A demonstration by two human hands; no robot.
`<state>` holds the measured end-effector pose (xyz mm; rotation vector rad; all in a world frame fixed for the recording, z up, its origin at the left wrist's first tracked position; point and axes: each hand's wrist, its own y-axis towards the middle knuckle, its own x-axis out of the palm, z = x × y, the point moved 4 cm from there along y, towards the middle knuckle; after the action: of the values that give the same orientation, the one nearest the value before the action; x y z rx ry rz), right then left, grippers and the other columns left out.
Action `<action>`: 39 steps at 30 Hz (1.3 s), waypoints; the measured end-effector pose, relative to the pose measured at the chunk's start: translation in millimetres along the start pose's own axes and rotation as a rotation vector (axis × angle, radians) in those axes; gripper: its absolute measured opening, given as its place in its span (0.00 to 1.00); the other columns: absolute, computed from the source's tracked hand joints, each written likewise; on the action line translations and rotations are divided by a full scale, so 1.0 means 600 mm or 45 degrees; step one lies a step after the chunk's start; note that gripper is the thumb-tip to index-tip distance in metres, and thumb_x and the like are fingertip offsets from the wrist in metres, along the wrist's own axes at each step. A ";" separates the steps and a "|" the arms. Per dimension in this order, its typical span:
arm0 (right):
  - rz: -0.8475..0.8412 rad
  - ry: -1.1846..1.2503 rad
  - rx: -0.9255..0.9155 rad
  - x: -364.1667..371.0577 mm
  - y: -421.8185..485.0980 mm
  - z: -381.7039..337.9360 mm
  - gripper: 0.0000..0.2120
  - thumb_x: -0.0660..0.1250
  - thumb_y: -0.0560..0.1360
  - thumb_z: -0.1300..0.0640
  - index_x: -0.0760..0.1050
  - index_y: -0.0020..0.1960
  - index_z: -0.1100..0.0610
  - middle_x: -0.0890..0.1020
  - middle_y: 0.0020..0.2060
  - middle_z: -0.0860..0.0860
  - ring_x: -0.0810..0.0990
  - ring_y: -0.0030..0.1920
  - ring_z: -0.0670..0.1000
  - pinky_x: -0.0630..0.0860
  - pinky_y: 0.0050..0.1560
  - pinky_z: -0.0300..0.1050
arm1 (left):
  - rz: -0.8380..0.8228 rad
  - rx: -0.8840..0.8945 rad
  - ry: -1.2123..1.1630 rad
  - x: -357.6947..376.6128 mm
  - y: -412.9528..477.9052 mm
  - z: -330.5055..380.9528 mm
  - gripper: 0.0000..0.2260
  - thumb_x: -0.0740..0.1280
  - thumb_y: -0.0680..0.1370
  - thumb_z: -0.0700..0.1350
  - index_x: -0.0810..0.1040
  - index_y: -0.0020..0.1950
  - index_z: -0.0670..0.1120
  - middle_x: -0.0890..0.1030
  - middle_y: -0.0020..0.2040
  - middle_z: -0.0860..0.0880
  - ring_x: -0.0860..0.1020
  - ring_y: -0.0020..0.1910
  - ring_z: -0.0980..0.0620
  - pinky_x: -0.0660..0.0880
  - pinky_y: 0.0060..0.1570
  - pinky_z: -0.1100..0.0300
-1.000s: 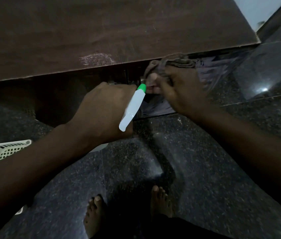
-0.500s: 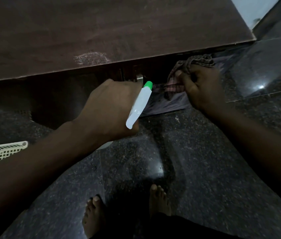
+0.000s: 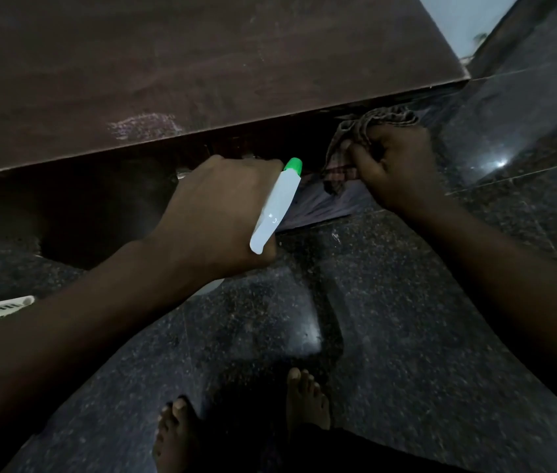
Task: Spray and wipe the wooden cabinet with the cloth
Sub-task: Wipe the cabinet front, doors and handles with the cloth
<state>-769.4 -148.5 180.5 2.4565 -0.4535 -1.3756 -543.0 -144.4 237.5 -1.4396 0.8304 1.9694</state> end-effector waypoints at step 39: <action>0.179 0.033 0.111 -0.047 -0.001 0.079 0.17 0.67 0.73 0.56 0.69 0.29 0.63 0.72 0.25 0.59 0.70 0.27 0.53 0.67 0.29 0.52 | -0.007 0.208 0.048 0.043 0.050 0.049 0.12 0.63 0.62 0.43 0.60 0.38 0.48 0.70 0.31 0.49 0.71 0.27 0.42 0.60 0.33 0.57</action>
<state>-824.2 -140.9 178.2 2.4547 -0.6797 -1.2912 -590.5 -139.9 224.0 -1.3857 0.9792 1.8294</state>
